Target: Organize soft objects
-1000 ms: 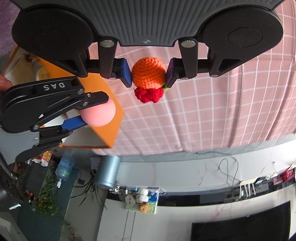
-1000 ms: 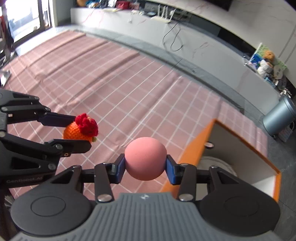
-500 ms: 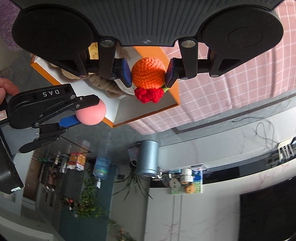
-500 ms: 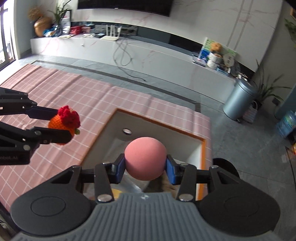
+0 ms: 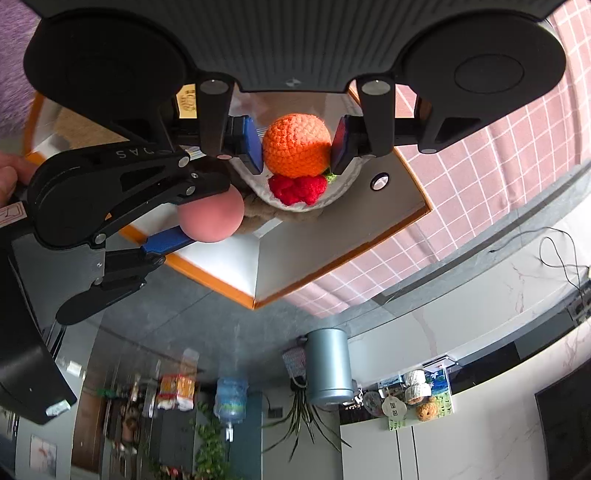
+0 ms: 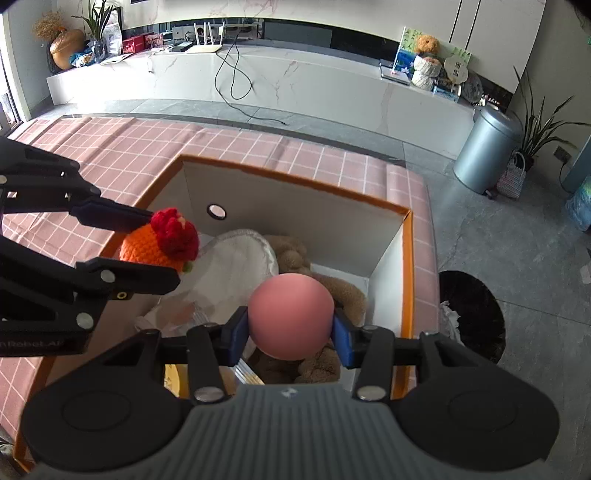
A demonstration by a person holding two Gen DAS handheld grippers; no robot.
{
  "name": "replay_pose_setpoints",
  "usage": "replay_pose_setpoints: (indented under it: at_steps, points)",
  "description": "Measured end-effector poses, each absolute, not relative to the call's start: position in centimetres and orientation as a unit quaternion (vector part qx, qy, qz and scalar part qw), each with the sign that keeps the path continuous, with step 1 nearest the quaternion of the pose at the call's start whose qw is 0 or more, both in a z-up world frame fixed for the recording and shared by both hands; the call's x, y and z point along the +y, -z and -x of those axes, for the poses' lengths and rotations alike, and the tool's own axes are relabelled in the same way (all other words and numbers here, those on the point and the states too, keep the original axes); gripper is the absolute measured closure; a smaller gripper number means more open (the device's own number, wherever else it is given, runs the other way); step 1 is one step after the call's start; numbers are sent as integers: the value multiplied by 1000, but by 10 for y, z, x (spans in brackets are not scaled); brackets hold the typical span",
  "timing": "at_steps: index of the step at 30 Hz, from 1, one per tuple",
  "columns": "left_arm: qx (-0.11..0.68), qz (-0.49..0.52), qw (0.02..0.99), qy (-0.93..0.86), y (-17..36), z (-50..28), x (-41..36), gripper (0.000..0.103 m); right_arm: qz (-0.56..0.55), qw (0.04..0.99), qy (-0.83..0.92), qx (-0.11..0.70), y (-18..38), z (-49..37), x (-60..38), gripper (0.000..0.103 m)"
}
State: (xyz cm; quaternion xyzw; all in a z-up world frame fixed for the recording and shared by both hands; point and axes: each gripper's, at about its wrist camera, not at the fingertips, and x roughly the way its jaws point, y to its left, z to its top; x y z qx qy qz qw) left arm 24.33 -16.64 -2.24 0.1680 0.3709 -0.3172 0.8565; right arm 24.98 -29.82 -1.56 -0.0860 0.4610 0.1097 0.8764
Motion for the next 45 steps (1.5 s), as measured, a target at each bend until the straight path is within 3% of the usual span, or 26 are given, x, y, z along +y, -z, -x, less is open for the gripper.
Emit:
replay_pose_setpoints:
  at_steps: [11,13,15,24,33,45]
  points:
    - [383,-207,845,310,35,-242,-174,57,101,866,-107,477,28,-253,-299,51]
    - [383,-210,844,312,36,-241,-175,51,103,866,-105,478,28,-252,-299,49]
    - [388,-207,840,316,36,-242,-174,39,105,866,-102,478,27,-250,-299,48]
    - [362,-184,862,303,20,-233,-163,31,120,879,-82,454,9,-234,-298,35]
    - [281,-154,905,280,-17,-207,-143,30,117,913,-42,389,-36,-199,-299,23]
    - [128,-94,960,229,-60,-132,-93,30,66,974,2,218,-99,-96,-269,3]
